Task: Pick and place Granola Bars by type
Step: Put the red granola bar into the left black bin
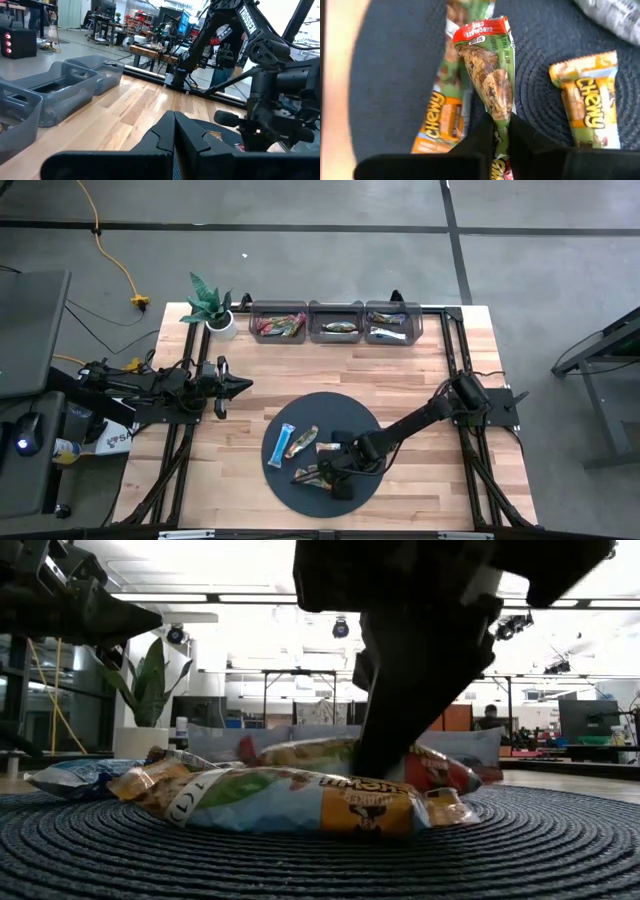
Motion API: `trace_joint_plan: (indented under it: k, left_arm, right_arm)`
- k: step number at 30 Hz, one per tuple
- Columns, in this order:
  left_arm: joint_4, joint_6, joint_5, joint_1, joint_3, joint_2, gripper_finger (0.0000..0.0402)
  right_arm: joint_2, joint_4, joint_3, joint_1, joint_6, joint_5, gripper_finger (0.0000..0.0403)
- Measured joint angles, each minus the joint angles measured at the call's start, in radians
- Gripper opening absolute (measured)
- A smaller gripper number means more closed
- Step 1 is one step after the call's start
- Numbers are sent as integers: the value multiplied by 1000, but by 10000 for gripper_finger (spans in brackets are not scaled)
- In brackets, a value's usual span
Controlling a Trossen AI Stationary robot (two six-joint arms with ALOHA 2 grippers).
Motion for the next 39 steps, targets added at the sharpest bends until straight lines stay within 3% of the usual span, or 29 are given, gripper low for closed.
trace_joint_plan:
  k: [9, 20, 30, 39]
  left_arm:
    - [0, 0, 0, 0, 0, 0, 1]
    - [0, 0, 0, 0, 0, 0, 1]
    - [0, 0, 0, 0, 0, 0, 1]
    - [0, 0, 1, 0, 0, 0, 1]
  right_arm:
    - [-3, 0, 122, -39, -36, -9, 25]
    - [-3, 1, 383, -117, -176, -8, 25]
    - [-4, 6, 622, -209, -374, 85, 26]
    - [-4, 161, 675, -352, -430, 93, 22]
